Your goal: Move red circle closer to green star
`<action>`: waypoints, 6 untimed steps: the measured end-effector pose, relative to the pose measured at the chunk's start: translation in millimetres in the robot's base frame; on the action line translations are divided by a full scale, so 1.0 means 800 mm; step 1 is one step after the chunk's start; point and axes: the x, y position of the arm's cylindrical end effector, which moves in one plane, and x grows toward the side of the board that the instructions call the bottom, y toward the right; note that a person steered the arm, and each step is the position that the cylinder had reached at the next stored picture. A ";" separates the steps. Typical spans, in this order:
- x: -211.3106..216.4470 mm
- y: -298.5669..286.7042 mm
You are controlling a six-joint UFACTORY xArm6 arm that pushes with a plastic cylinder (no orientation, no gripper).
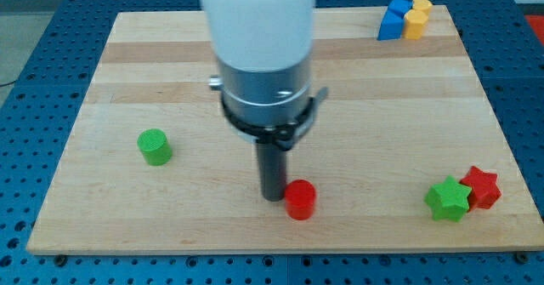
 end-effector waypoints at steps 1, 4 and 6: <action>0.001 -0.038; 0.023 0.019; 0.020 0.076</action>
